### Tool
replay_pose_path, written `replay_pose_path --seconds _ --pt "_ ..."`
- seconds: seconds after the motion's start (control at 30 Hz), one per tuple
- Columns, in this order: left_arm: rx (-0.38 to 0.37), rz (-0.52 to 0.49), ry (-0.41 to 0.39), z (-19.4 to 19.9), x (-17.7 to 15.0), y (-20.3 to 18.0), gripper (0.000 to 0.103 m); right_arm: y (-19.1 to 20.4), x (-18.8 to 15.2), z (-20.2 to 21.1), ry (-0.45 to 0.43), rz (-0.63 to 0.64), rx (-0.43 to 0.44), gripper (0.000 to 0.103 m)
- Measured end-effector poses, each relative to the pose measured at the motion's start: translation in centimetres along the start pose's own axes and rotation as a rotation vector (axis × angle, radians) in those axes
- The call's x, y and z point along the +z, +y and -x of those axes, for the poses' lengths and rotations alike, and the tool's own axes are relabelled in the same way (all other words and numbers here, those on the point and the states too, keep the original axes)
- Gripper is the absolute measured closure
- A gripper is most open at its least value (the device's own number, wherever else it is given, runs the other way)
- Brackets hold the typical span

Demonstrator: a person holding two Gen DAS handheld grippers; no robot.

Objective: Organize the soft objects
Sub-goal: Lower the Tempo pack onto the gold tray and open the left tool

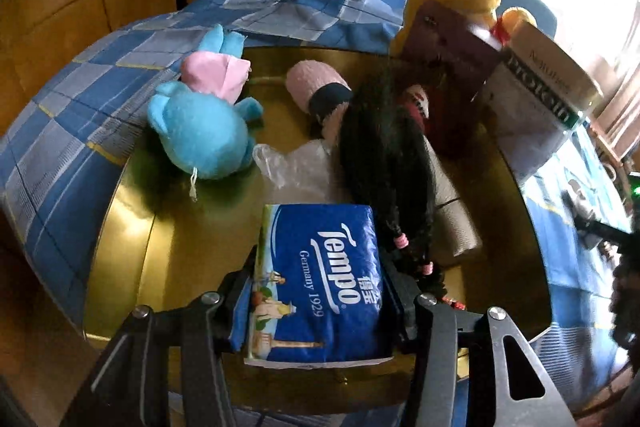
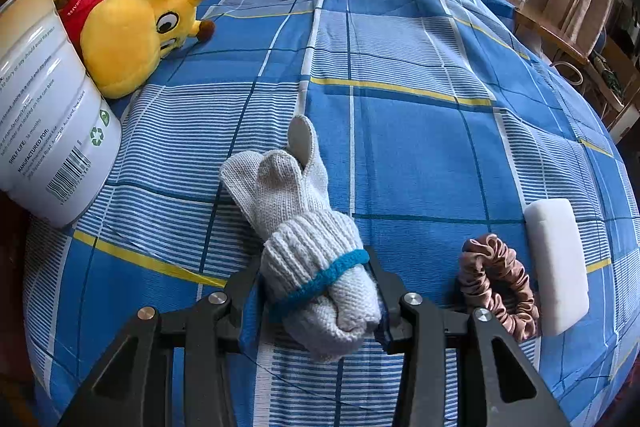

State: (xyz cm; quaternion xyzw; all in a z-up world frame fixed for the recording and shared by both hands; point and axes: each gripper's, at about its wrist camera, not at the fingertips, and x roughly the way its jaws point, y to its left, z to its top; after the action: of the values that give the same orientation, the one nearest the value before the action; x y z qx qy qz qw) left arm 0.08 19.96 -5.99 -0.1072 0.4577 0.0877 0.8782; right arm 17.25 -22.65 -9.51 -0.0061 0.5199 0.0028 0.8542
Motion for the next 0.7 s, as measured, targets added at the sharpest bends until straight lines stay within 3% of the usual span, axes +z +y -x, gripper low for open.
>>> replay_pose_path --seconds 0.23,0.7 --pt "0.029 -0.022 -0.020 0.3 -0.3 -0.1 0.040 0.0 0.0 0.0 -0.001 -0.001 -0.001 0.059" --pt "0.018 -0.109 -0.150 4.3 -0.1 -1.5 0.040 -0.7 0.1 0.0 0.006 -0.057 0.023 0.059"
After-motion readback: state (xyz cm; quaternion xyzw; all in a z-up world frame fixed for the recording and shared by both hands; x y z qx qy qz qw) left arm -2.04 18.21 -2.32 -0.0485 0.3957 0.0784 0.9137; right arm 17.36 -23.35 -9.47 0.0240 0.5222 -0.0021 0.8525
